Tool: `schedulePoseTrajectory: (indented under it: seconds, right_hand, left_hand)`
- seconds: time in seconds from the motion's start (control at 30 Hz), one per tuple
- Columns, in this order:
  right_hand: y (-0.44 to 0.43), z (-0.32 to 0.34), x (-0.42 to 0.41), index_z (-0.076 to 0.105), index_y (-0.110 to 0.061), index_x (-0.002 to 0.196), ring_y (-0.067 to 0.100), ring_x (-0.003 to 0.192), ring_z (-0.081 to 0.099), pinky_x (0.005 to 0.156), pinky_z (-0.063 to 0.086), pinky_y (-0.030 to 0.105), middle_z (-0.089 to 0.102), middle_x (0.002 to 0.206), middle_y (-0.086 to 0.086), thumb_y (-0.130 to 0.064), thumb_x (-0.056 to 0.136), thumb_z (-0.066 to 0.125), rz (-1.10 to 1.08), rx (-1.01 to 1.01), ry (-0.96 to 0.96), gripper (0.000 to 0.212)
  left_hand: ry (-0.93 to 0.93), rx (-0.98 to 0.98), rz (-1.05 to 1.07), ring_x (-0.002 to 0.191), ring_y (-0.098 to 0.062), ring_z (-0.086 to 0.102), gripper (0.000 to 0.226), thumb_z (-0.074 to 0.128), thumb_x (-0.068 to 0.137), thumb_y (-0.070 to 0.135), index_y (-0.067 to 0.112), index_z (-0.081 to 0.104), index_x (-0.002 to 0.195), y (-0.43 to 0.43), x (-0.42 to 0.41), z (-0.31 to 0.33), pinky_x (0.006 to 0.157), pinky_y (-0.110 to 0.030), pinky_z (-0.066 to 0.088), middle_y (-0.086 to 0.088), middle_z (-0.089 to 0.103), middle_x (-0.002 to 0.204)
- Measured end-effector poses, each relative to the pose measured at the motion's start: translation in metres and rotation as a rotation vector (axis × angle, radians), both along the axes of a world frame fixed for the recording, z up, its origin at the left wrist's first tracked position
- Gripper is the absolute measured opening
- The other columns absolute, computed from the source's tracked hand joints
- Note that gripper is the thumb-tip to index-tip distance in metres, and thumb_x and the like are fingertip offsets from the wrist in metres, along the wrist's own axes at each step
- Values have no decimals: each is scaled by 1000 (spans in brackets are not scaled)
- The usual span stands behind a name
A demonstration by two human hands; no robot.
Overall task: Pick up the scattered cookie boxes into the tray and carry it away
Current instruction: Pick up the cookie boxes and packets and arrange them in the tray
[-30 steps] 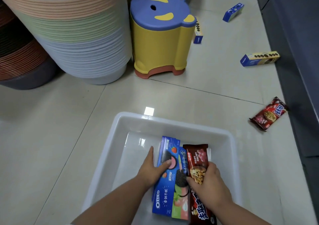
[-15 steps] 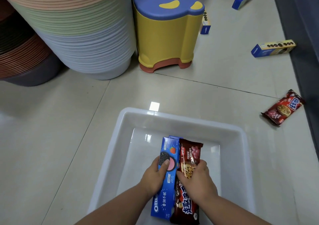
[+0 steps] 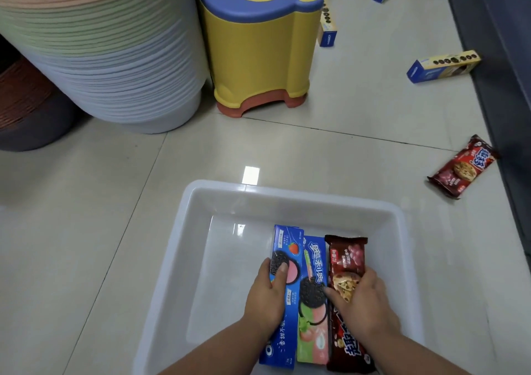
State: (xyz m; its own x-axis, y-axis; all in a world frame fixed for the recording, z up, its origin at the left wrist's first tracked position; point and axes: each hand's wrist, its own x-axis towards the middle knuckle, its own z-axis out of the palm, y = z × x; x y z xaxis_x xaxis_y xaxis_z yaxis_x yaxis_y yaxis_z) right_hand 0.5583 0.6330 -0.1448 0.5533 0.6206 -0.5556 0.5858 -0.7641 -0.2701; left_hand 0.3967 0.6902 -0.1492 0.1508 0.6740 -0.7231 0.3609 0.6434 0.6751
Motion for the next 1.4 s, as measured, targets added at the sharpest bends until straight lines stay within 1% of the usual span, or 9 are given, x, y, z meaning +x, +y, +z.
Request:
schedulePoseTrajectory:
  seconds: [0.37,0.47,0.63,0.77,0.9,1.0,1.17,1.27,1.4]
  right_hand:
    - [1,-20,-1,24,-11,136,32,106,58,90,50,44,57,122,15,-31,91,54,-191,76,210,58]
    - [3,-23,-2,24,-14,136,31,105,59,91,49,47,58,122,13,-40,91,51,-209,98,264,59]
    - [13,-30,-9,24,-18,137,30,116,55,97,44,43,54,131,9,-50,89,46,-147,111,323,62]
    - [26,-34,-17,26,-19,139,29,122,51,101,42,44,50,137,8,-52,88,47,-95,172,342,64]
    - [42,-42,-20,22,-20,143,27,130,43,108,37,47,44,143,7,-73,72,40,-14,192,360,90]
    - [58,-42,-13,22,-17,145,27,133,37,111,32,46,39,143,10,-64,78,49,60,185,367,86]
    - [78,-24,1,24,-16,143,28,131,36,106,38,42,36,140,10,-59,76,61,205,255,104,88]
    - [76,-6,10,41,-19,130,25,117,49,93,44,41,52,124,5,-59,73,65,374,300,-101,74]
    - [57,10,34,56,-16,114,26,103,55,85,44,41,61,107,5,-54,68,72,503,419,-346,61]
  left_hand:
    - [-25,-41,28,83,-9,71,40,44,93,45,26,46,129,1,5,-5,63,-16,55,0,70,108]
    - [-28,-27,14,81,-6,69,26,44,95,41,30,49,117,4,4,0,61,-12,53,6,68,97]
    - [19,39,44,95,-20,67,36,42,95,43,25,51,125,20,-5,2,81,-31,55,-3,67,111]
    - [32,63,63,83,-14,67,31,43,95,43,25,53,117,34,-18,4,74,-26,53,0,68,102]
    - [44,76,106,93,-23,68,45,44,91,51,21,53,123,47,-26,0,89,-39,53,-5,69,108]
    - [32,85,121,101,-28,67,71,46,74,73,23,54,124,58,-30,-10,96,-49,50,-7,69,113]
    - [-48,42,115,75,-15,72,54,52,85,56,14,55,120,80,-32,-9,72,-35,57,-3,72,93]
    - [4,78,38,92,-17,70,57,57,86,48,14,48,131,86,-34,1,76,-30,52,-1,66,117]
    - [407,671,-167,101,-19,56,36,60,89,29,13,56,121,84,-63,33,85,-34,46,2,54,113]
